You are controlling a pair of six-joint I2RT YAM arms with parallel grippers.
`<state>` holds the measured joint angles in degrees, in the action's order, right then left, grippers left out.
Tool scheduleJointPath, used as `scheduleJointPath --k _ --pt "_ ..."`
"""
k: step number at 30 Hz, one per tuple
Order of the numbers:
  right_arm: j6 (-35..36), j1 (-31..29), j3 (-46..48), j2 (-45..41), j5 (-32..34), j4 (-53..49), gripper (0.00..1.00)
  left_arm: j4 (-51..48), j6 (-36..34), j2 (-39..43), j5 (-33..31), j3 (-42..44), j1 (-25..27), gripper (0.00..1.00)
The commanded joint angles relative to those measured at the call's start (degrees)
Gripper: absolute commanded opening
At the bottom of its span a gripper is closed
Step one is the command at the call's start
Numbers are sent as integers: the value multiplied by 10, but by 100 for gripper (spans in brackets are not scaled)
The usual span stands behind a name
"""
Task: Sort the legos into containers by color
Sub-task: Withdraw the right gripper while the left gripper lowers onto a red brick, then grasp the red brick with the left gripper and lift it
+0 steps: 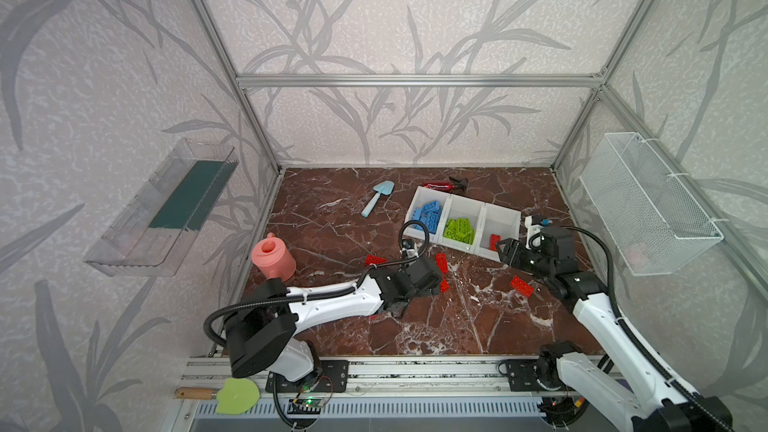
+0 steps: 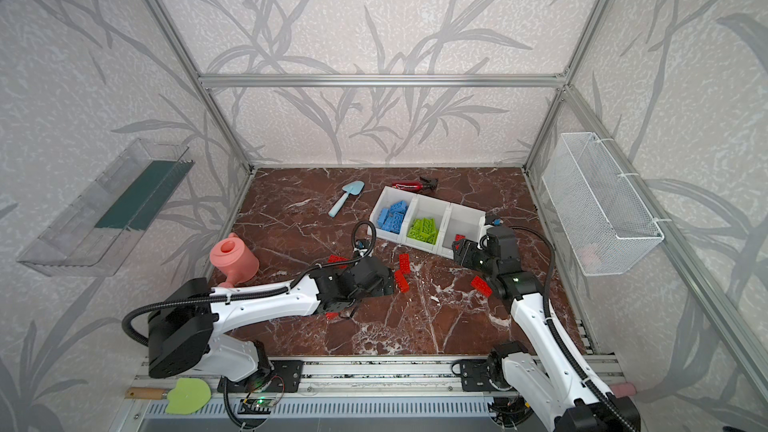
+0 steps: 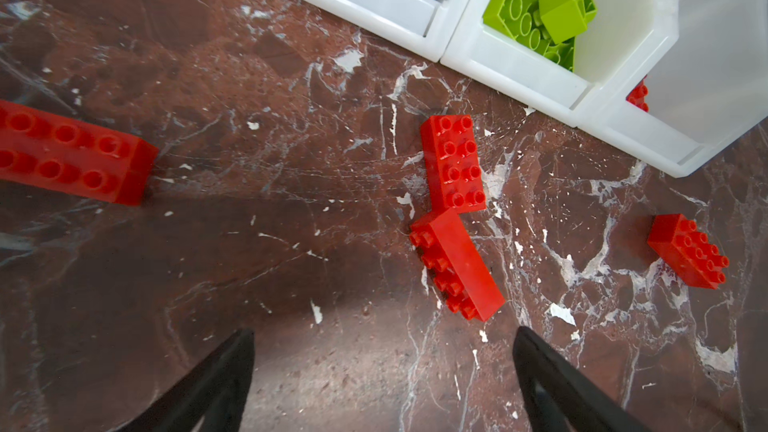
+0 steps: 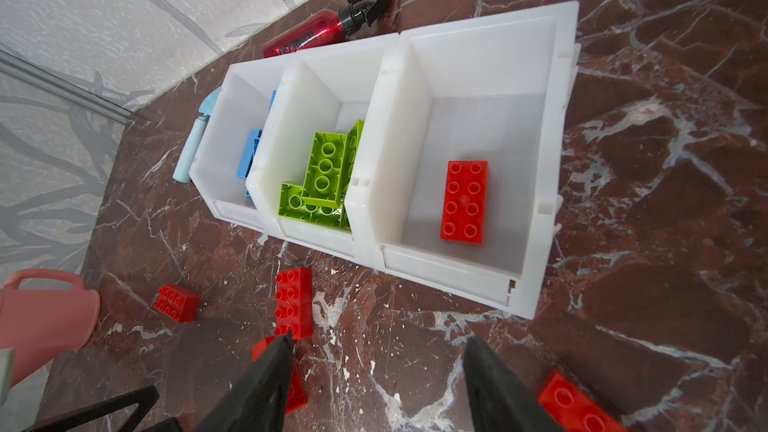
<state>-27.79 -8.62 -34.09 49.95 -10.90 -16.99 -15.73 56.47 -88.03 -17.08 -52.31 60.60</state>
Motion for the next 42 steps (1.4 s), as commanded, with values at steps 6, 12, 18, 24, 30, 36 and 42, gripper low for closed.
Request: scheduleJointPath --k 6,12,18,24,30,36,42 --pt "6 -3 44 -37 -3 4 67 -27 25 -115 -1 -93 6 95" --pt "1 -3 70 -47 -17 20 67 -36 24 -172 7 -134 6 93" --pt "0 -3 75 -44 -22 29 67 -50 22 -196 9 -143 6 88" --pt "-1 -3 77 -49 -22 31 67 -71 16 -191 -8 -134 6 82" --pt "0 -3 78 -51 -19 31 68 -89 4 -192 -19 -135 6 62" --pt "0 -3 78 -50 -19 33 67 -87 -9 -201 -9 -145 6 59" --pt "1 -3 80 -48 -19 35 67 -90 -23 -225 6 -167 6 70"
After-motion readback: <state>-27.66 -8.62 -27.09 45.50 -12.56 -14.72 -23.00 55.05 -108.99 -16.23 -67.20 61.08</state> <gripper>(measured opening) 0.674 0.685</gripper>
